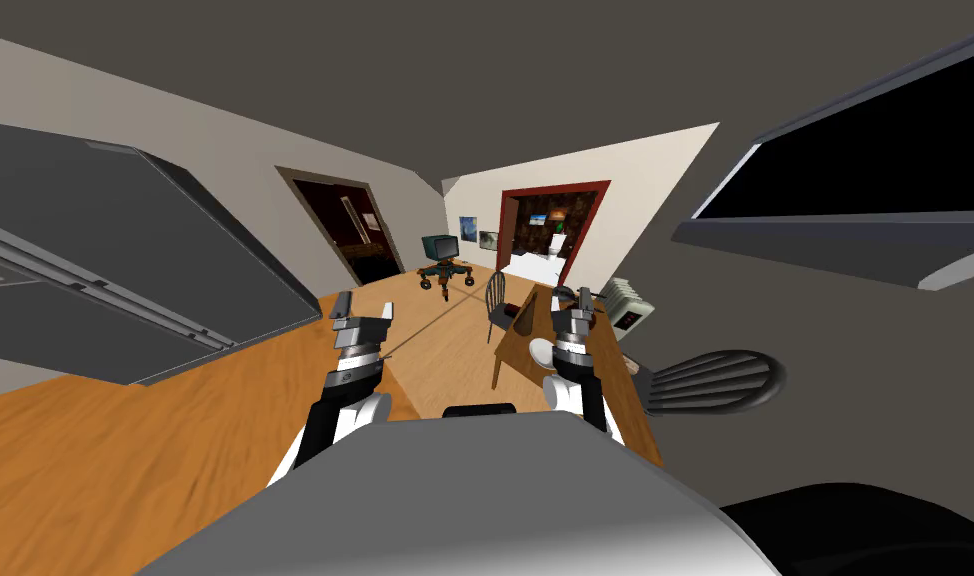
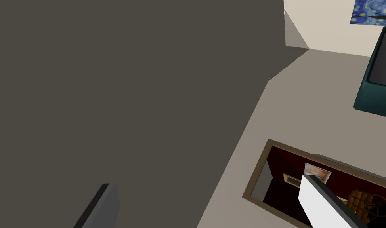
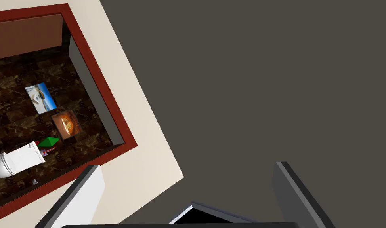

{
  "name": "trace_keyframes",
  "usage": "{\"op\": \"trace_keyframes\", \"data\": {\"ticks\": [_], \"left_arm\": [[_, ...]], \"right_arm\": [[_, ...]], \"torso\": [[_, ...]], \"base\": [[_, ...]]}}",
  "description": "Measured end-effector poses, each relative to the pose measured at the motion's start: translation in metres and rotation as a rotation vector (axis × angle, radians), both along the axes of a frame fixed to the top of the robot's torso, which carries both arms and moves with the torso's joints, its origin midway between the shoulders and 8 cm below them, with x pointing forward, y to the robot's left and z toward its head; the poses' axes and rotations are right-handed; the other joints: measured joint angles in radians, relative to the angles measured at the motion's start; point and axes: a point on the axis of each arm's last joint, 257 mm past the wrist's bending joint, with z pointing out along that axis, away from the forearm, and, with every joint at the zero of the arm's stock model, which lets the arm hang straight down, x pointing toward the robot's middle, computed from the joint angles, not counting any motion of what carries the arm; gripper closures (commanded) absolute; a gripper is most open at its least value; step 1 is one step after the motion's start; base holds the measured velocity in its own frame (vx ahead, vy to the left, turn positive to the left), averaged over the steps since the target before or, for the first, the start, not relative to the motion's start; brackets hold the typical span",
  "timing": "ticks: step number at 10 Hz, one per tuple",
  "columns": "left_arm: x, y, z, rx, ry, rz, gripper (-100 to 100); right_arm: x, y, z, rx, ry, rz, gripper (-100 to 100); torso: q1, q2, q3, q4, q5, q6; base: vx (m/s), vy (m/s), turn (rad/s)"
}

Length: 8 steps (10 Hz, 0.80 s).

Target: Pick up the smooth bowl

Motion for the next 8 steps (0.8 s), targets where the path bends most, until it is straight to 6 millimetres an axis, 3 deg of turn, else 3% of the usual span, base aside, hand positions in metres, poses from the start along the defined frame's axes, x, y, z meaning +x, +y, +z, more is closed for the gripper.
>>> {"op": "trace_keyframes", "data": {"ticks": [5, 8], "left_arm": [[0.000, 0.000, 0.000, 0.000, 0.000, 0.000, 0], [0.000, 0.000, 0.000, 0.000, 0.000, 0.000, 0]], "right_arm": [[0.016, 0.024, -0.007, -0.199, 0.046, 0.045, -100], [0.032, 0.041, -0.025, -0.362, 0.097, 0.059, -100]], "torso": [[0.003, 0.002, 0.001, 0.001, 0.001, -0.001], [0.002, 0.003, 0.002, 0.001, 0.001, 0.000]], "base": [[-0.038, 0.032, 0.184], [-0.045, 0.041, 0.275]]}}
